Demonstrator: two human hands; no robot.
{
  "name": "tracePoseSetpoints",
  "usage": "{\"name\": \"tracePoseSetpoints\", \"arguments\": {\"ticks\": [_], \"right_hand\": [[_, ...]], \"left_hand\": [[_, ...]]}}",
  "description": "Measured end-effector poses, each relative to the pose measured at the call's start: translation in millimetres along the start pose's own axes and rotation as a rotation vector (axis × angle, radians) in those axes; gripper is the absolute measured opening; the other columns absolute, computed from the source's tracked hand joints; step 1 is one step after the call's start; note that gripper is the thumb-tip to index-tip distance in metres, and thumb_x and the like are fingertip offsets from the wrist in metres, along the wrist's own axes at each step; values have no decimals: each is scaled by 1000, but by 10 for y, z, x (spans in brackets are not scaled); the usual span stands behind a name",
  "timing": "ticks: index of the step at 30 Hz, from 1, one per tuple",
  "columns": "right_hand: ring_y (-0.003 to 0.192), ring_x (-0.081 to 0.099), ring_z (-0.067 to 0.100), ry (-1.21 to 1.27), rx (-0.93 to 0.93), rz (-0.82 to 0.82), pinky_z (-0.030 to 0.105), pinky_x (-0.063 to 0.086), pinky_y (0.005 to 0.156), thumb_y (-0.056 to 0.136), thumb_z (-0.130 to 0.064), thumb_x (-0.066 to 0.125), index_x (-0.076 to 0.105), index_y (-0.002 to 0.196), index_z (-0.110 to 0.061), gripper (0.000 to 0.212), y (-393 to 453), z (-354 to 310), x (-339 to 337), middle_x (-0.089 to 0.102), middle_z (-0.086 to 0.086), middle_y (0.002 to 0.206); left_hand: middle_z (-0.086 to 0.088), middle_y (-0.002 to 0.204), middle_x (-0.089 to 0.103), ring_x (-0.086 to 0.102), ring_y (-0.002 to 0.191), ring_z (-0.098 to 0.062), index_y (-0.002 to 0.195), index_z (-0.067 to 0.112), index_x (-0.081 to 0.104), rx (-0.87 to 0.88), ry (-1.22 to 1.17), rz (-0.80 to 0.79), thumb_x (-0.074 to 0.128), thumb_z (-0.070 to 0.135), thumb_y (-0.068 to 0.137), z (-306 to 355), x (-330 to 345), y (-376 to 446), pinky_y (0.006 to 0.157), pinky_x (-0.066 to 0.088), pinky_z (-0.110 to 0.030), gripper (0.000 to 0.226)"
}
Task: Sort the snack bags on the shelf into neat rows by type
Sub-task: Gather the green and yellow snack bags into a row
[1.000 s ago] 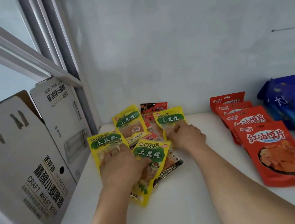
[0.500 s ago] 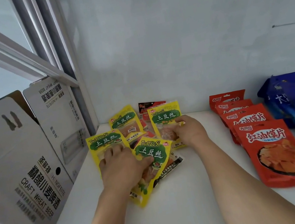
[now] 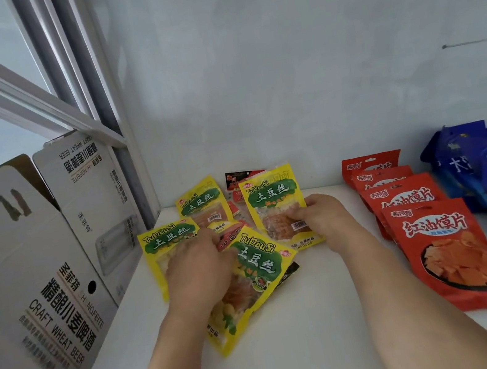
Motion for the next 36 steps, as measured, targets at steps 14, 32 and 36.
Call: {"name": "tracePoseSetpoints", "arguments": {"ticks": [14,32,36], "right_hand": [[86,70,27,-76,-78,-1,40,57,76,87,-19,74,60,83,-17,15,76,50,-57,72,8,92],[82,74,32,115,-72,-68,49,60,77,90,-20,70,72,89,-11,10,138,140,-272,77,12,86],[80,74,29,115,-104,-40,47,61,77,89,-29,68,74,90,-12,18,209,110,-333,77,10,87]], "left_hand": [[1,122,57,37,132,-23,96,25,61,50,87,-64,55,29,98,53,5,3,101,35,-35,8],[-20,97,74,67,83,-33,100,6,70,-233,-1104,-199,44,4,101,412,1,175,87,53,-58,26],[-20,96,73,72,71,-29,112,8,66,-279,-1219,-178,42,1,101,525,90,239,71,61,-50,27]]}}
Point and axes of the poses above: each hand's wrist, its own y-axis towards the middle knuckle, its own x-axis out of the palm, z = x × y, the point moved 2 cm from there along y, towards the middle knuckle
